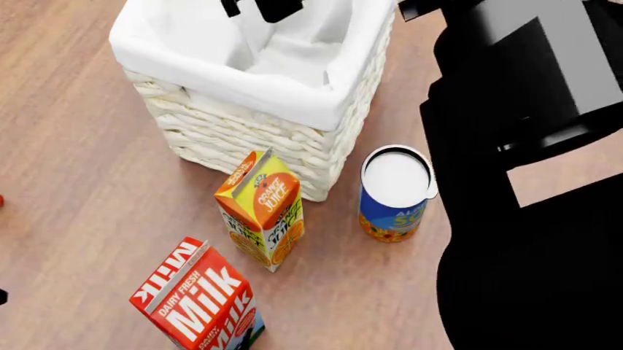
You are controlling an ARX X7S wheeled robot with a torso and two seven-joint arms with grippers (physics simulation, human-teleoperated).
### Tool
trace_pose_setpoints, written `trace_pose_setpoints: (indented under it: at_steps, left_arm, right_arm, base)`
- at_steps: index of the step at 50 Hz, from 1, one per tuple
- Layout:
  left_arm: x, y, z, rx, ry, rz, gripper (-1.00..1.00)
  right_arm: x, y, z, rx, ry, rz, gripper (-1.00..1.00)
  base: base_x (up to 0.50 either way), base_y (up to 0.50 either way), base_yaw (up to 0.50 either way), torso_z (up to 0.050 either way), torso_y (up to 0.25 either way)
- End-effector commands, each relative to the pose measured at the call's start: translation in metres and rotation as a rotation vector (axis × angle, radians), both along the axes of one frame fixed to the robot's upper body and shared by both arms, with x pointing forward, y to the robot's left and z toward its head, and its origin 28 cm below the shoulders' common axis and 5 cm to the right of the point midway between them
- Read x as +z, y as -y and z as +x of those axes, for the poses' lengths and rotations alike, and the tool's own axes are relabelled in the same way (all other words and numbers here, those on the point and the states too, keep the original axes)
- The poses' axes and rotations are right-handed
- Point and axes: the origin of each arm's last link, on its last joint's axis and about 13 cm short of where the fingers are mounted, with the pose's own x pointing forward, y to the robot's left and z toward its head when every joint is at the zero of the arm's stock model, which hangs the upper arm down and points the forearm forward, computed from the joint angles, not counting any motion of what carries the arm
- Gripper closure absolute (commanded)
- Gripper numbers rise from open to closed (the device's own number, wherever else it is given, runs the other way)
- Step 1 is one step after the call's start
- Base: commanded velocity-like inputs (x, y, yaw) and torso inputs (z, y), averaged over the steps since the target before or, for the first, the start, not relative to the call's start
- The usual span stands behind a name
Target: Pick up the butter and put it in the basket.
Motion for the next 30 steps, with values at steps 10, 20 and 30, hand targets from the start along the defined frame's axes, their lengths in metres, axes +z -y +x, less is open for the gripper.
trace_pose_setpoints:
  at_steps: [10,20,30]
  left_arm:
    - [0.0035,0.002,-0.006,-0.005,-0.002,-0.007,-1.0]
    - [0.0041,0.0029,-0.0071,-0.007,-0.004,-0.008,-1.0]
    - [0.0037,0.0031,-0.0077,-0.004,-0.008,-0.01,-1.0]
  right_arm:
    - [0.0008,-0.0072,-0.0005,0.048,-0.035,-0.037,1.0]
    - [0.0022,-0.0056,-0.0006,0.006,-0.027,0.056,1.0]
    - [-0.0003,-0.0068,0.0003,0.011,-0.034,0.102,1.0]
  base:
    - [0.0,0.0,0.0,0.0,0.001]
    - [0.0,0.0,0.0,0.001,0.001]
    - [0.0,0.0,0.0,0.0,0.002]
